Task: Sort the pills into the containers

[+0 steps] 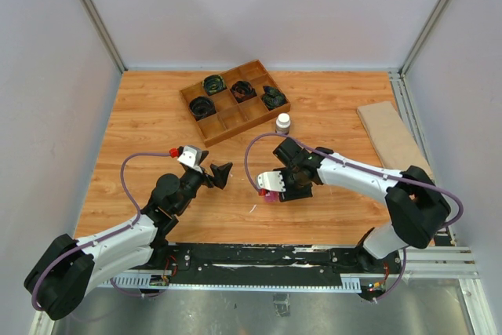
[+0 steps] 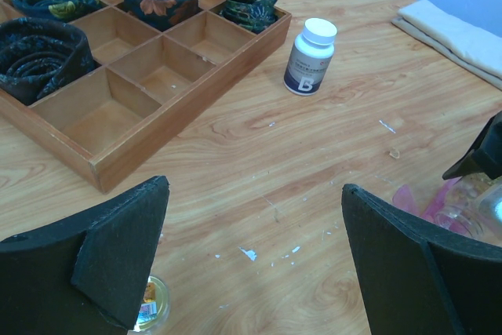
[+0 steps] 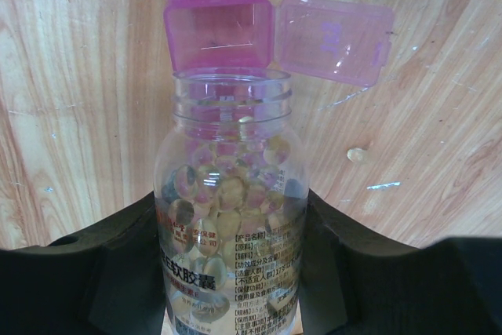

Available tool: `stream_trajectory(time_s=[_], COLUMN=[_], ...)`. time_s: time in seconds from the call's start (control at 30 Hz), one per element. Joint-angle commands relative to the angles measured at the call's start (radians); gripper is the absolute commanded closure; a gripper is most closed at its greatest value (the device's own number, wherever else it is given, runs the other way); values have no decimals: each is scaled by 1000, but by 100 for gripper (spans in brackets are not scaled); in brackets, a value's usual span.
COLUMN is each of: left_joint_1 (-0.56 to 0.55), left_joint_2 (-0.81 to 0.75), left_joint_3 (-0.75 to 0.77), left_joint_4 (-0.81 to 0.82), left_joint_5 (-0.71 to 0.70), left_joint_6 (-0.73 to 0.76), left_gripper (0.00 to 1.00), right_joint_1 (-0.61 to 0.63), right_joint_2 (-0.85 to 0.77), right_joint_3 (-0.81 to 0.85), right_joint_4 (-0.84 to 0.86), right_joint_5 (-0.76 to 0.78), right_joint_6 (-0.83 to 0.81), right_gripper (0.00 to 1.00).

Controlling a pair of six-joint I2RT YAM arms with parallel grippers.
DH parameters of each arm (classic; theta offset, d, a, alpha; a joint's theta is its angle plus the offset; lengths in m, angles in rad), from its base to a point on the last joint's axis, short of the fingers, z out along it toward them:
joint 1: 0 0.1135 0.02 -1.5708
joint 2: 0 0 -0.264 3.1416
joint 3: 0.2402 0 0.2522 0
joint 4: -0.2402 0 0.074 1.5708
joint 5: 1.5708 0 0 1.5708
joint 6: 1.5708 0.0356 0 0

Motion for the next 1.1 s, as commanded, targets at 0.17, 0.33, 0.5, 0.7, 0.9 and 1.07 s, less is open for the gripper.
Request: stream_trajectory(time_s=[0.17, 0.33, 0.5, 0.7, 0.9, 1.07], left_joint_1=[-7, -7, -7, -7, -6, -7], left_joint_2=[-3, -2, 0, 0, 3, 3], left_joint_3=[-2, -1, 0, -1, 0, 1], left_joint_4=[38, 38, 38, 38, 38, 39], left_joint_5=[-7, -8, -9, -8, -8, -8], left_joint_6=[14, 14, 14, 14, 14, 13], left_gripper=[4, 4, 4, 4, 4, 4], right_joint_1=[10, 9, 8, 5, 2, 2], right_joint_2=[10, 21, 21, 28, 22, 21], right_joint_3=[19, 24, 26, 32, 30, 28], right_joint_4=[-25, -34, -28, -39, -34, -36], right_joint_5=[33, 57, 78, 80, 76, 79], right_joint_6=[10, 13, 19, 25, 25, 26], right_gripper=[100, 99, 99, 99, 99, 99])
